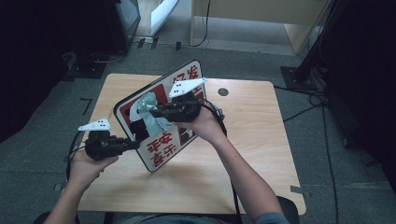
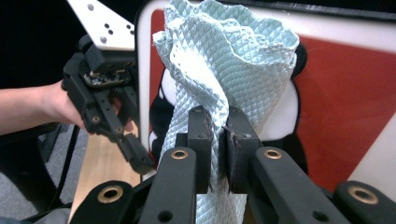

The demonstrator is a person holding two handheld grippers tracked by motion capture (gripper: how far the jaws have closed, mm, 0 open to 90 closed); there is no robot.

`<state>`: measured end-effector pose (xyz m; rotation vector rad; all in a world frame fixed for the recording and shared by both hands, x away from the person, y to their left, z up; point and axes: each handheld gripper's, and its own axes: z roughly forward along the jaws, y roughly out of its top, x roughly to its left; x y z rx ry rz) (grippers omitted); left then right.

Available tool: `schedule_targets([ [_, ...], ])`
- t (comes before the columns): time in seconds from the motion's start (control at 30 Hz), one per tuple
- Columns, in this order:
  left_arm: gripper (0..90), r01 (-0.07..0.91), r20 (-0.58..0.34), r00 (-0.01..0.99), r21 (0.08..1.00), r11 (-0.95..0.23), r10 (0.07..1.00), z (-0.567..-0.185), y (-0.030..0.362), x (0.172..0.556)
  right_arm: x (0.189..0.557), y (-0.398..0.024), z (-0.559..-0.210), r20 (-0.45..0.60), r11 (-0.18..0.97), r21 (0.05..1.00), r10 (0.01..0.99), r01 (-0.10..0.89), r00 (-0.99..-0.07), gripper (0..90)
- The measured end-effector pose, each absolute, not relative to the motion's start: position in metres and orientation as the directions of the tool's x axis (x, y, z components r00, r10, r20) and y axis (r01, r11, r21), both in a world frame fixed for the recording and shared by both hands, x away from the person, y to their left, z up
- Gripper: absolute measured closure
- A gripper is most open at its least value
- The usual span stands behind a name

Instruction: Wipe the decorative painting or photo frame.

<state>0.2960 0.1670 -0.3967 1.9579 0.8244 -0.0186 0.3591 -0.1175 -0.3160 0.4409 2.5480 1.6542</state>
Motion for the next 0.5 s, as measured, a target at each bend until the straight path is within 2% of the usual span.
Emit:
schedule_targets([
  [0.5, 77.8, 0.535, -0.310, 0.777, 0.784, -0.315, 0.548, -0.3955, 0.1655, 0.2934, 0.3651, -0.1087, -0.3148, 0.073, 0.364, 0.913, 0.299, 0.184, -0.952, 83.1],
])
